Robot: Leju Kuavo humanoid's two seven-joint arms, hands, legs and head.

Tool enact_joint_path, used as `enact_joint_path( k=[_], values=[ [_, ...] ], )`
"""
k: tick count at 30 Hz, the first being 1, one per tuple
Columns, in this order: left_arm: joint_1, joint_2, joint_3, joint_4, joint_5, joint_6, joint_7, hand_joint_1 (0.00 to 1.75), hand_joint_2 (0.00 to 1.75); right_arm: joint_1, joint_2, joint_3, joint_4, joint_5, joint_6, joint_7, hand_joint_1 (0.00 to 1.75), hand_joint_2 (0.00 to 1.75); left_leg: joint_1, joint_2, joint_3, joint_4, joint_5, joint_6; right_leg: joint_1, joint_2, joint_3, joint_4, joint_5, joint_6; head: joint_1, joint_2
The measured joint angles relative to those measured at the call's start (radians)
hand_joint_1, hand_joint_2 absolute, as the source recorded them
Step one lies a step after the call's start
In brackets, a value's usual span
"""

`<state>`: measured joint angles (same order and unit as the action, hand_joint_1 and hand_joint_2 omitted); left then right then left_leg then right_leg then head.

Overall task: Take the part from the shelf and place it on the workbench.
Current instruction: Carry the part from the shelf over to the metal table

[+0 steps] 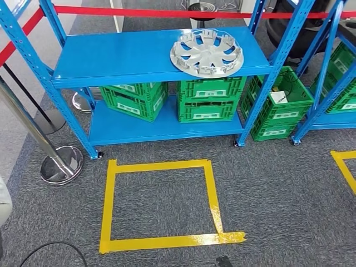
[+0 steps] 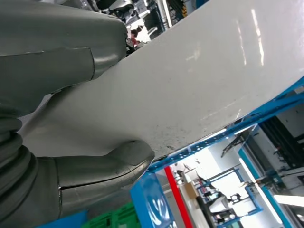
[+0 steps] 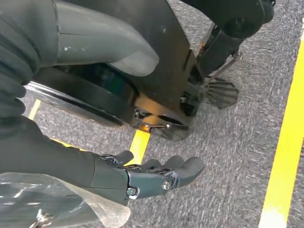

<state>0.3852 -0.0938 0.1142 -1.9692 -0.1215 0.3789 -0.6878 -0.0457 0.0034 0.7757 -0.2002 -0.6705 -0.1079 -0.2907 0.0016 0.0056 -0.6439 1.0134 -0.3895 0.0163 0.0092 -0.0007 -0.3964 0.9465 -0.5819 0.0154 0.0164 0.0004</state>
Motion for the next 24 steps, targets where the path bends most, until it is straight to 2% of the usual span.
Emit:
enact_joint_path(
  k=[2, 3, 4, 5, 6, 7, 8, 9, 10, 11, 12, 13, 14, 15, 16, 17, 18, 19, 21, 22, 23, 24],
  values=[
    [0.001, 0.0, -0.002, 0.0, 0.0, 0.004, 0.0, 1.75, 1.75, 0.003, 0.0, 0.0, -0.001, 0.0, -0.002, 0.0, 0.0, 1.75, 0.003, -0.001, -0.004, -0.008, 0.015, -0.013, 0.0, -0.002, -0.014, -0.008, 0.019, -0.007, 0.003, 0.0],
    [0.002, 0.0, -0.003, 0.0, 0.002, 0.006, 0.0, 1.75, 1.75, 0.004, 0.0, 0.0, -0.001, 0.0, -0.002, 0.0, 0.0, 1.75, 0.003, -0.002, -0.01, 0.001, -0.005, -0.018, -0.003, -0.005, -0.026, -0.01, 0.033, -0.013, 0.003, 0.0],
    [0.003, 0.001, -0.004, 0.0, 0.003, 0.008, 0.0, 1.75, 1.75, 0.006, -0.001, 0.0, -0.001, 0.0, -0.003, 0.0, 0.0, 1.75, 0.004, -0.003, -0.018, 0.027, -0.046, -0.024, -0.005, -0.008, -0.042, -0.012, 0.048, -0.019, 0.0, 0.0],
    [0.004, 0.001, -0.004, 0.0, 0.004, 0.01, 0.0, 1.75, 1.75, 0.007, -0.001, 0.0, -0.001, 0.0, -0.003, 0.001, 0.0, 1.75, 0.006, -0.004, -0.027, 0.073, -0.106, -0.028, -0.008, -0.011, -0.059, -0.012, 0.063, -0.023, -0.001, 0.0],
    [0.004, 0.002, -0.005, 0.0, 0.005, 0.011, 0.0, 1.75, 1.75, 0.008, -0.001, 0.0, -0.002, 0.001, -0.004, 0.001, 0.0, 1.75, 0.007, -0.004, -0.033, 0.134, -0.167, -0.033, -0.008, -0.012, -0.076, -0.01, 0.076, -0.026, -0.004, 0.0],
    [0.004, 0.002, -0.005, 0.0, 0.005, 0.011, 0.0, 1.75, 1.75, 0.009, -0.001, 0.0, -0.002, 0.001, -0.004, 0.001, 0.0, 1.75, 0.008, -0.004, -0.035, 0.198, -0.209, -0.036, -0.008, -0.015, -0.093, -0.006, 0.088, -0.026, -0.005, 0.0],
    [0.004, 0.002, -0.005, 0.0, 0.005, 0.011, 0.0, 1.75, 1.75, 0.01, -0.001, 0.0, -0.002, 0.002, -0.004, 0.001, 0.0, 1.75, 0.009, -0.004, -0.032, 0.251, -0.222, -0.04, -0.008, -0.017, -0.112, 0.001, 0.1, -0.026, -0.005, 0.0],
    [0.004, 0.002, -0.005, 0.0, 0.005, 0.011, 0.0, 1.75, 1.75, 0.01, -0.001, 0.0, -0.003, 0.003, -0.004, 0.001, 0.0, 1.75, 0.009, -0.004, -0.019, 0.28, -0.207, -0.042, -0.008, -0.02, -0.133, 0.011, 0.111, -0.024, -0.005, 0.0],
    [0.004, 0.002, -0.005, 0.0, 0.004, 0.011, 0.0, 1.75, 1.75, 0.01, -0.001, 0.0, -0.003, 0.004, -0.005, 0.001, 0.0, 1.75, 0.01, -0.003, 0.006, 0.278, -0.175, -0.044, -0.009, -0.022, -0.157, 0.023, 0.121, -0.022, -0.005, 0.0],
    [0.004, 0.002, -0.005, 0.0, 0.003, 0.011, 0.0, 1.75, 1.75, 0.01, -0.001, 0.001, -0.005, 0.005, -0.005, 0.001, 0.0, 1.75, 0.011, -0.002, 0.046, 0.243, -0.142, -0.045, -0.009, -0.024, -0.181, 0.036, 0.129, -0.019, -0.005, 0.0],
    [0.004, 0.002, -0.005, 0.0, 0.001, 0.01, 0.0, 1.75, 1.75, 0.01, -0.001, 0.001, -0.006, 0.006, -0.005, 0.001, 0.0, 1.75, 0.012, 0.0, 0.099, 0.178, -0.133, -0.045, -0.009, -0.025, -0.201, 0.05, 0.136, -0.015, -0.006, 0.0],
    [0.003, 0.002, -0.005, -0.002, -0.002, 0.01, 0.0, 1.75, 1.75, 0.011, -0.001, 0.001, -0.008, 0.008, -0.005, 0.001, 0.0, 1.75, 0.012, 0.002, 0.155, 0.1, -0.144, -0.042, -0.008, -0.027, -0.216, 0.062, 0.141, -0.01, -0.005, 0.0],
    [0.002, 0.002, -0.005, -0.003, -0.003, 0.01, 0.0, 1.75, 1.75, 0.011, -0.001, 0.002, -0.01, 0.01, -0.005, 0.001, 0.0, 1.75, 0.01, 0.004, 0.196, 0.035, -0.165, -0.036, -0.007, -0.028, -0.227, 0.072, 0.149, -0.005, -0.005, 0.0],
    [0.001, 0.002, -0.005, -0.004, -0.004, 0.009, 0.0, 1.75, 1.75, 0.01, -0.001, 0.002, -0.012, 0.012, -0.005, 0.002, 0.0, 1.75, 0.008, 0.004, 0.218, -0.008, -0.184, -0.028, -0.006, -0.03, -0.233, 0.076, 0.158, 0.0, -0.004, 0.0],
    [0.001, 0.001, -0.005, -0.006, -0.005, 0.009, 0.0, 1.75, 1.75, 0.01, -0.001, 0.002, -0.014, 0.015, -0.005, 0.003, 0.0, 1.75, 0.005, 0.002, 0.223, -0.025, -0.188, -0.018, -0.006, -0.032, -0.237, 0.077, 0.168, 0.005, -0.004, 0.0],
    [0.002, 0.001, -0.005, -0.006, -0.007, 0.009, 0.0, 1.75, 1.75, 0.01, -0.001, 0.003, -0.015, 0.017, -0.005, 0.005, 0.0, 1.75, 0.005, 0.002, 0.213, -0.025, -0.18, -0.009, -0.008, -0.032, -0.241, 0.077, 0.172, 0.011, -0.004, 0.0],
    [0.004, 0.0, -0.004, -0.006, -0.009, 0.009, 0.0, 1.75, 1.75, 0.011, -0.001, 0.003, -0.016, 0.018, -0.005, 0.006, 0.0, 1.75, 0.005, 0.0, 0.203, -0.025, -0.169, 0.0, -0.01, -0.029, -0.244, 0.083, 0.159, 0.016, -0.004, 0.0],
    [0.005, -0.001, -0.004, -0.006, -0.011, 0.008, 0.0, 1.75, 1.75, 0.013, -0.001, 0.004, -0.017, 0.019, -0.005, 0.007, 0.0, 1.75, 0.005, -0.002, 0.191, -0.026, -0.156, 0.008, -0.011, -0.023, -0.252, 0.105, 0.125, 0.02, -0.003, 0.0],
    [0.006, -0.004, -0.003, -0.006, -0.015, 0.007, 0.0, 1.75, 1.75, 0.014, -0.001, 0.005, -0.019, 0.022, -0.005, 0.009, 0.0, 1.75, 0.005, -0.009, 0.158, -0.026, -0.127, 0.018, -0.012, -0.009, -0.276, 0.204, 0.015, 0.025, 0.002, 0.0],
    [0.007, -0.005, -0.002, -0.006, -0.015, 0.006, 0.0, 1.75, 1.75, 0.014, -0.001, 0.006, -0.02, 0.024, -0.006, 0.01, 0.0, 1.75, 0.003, -0.014, 0.138, -0.025, -0.111, 0.02, -0.012, -0.006, -0.287, 0.269, -0.028, 0.025, 0.005, 0.0],
    [0.008, -0.006, -0.001, -0.006, -0.016, 0.005, 0.0, 1.75, 1.75, 0.013, -0.001, 0.008, -0.022, 0.025, -0.006, 0.01, 0.0, 1.75, 0.0, -0.02, 0.117, -0.024, -0.095, 0.021, -0.011, -0.004, -0.29, 0.325, -0.046, 0.024, 0.006, 0.0],
    [0.009, -0.007, 0.0, -0.006, -0.016, 0.002, 0.0, 1.75, 1.75, 0.013, -0.001, 0.009, -0.023, 0.026, -0.006, 0.011, 0.0, 1.75, -0.003, -0.027, 0.096, -0.022, -0.08, 0.021, -0.011, -0.003, -0.282, 0.357, -0.037, 0.02, 0.007, 0.0]
  ],
)
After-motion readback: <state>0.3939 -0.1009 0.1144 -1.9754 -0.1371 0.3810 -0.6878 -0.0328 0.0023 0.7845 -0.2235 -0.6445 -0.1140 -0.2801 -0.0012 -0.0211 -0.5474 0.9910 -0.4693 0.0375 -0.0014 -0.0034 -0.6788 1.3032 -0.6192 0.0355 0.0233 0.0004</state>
